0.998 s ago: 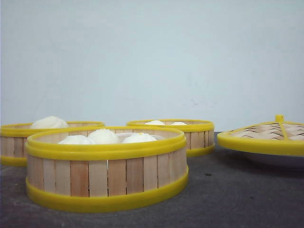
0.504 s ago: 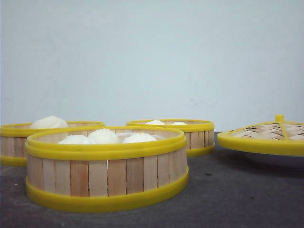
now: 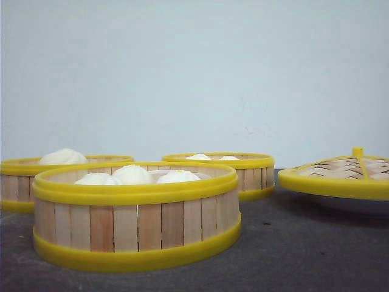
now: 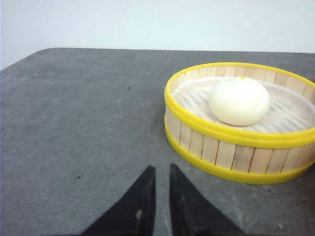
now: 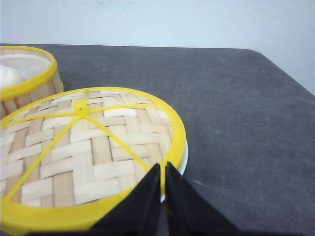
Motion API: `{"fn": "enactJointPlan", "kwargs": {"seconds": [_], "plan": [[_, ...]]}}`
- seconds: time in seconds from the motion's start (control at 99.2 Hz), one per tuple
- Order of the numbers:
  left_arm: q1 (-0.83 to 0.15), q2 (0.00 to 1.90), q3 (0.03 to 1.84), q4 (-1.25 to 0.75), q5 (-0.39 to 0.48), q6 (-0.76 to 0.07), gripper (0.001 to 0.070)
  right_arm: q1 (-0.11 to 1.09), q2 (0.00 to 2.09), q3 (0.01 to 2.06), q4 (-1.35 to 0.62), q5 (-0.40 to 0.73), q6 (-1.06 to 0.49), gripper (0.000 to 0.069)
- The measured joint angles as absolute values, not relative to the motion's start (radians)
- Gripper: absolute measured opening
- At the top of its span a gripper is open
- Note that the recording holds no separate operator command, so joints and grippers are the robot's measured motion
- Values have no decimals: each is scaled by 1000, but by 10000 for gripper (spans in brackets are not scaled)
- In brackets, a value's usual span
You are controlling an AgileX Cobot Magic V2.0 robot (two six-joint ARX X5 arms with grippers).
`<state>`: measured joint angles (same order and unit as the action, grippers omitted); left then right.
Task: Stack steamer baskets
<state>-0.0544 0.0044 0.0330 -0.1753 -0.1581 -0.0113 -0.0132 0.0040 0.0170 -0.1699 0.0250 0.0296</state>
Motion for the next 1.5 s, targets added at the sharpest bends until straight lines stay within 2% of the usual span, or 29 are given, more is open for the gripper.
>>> {"fn": "enactJointPlan", "kwargs": {"seconds": [0.363, 0.494, 0.807, 1.069, 1.281, 1.503], "plan": [[-54, 4, 33, -174, -158, -12, 24, -13, 4, 16, -154, 25, 23, 10], [-54, 4, 33, -147, -158, -24, 25, -13, 4, 16, -107, 22, 65, 10], [-54, 4, 33, -175, -158, -181, 25, -13, 4, 16, -106, -1, 374, 10], [-54, 4, 33, -175, -151, -237, 25, -13, 4, 16, -115, -5, 478, 10], [-54, 6, 47, -146, -120, -345, 23, -13, 4, 16, -111, -98, 553, 9], [-54, 88, 244, -147, -108, -367, 23, -13, 76, 148, -123, -132, 583, 9]]}}
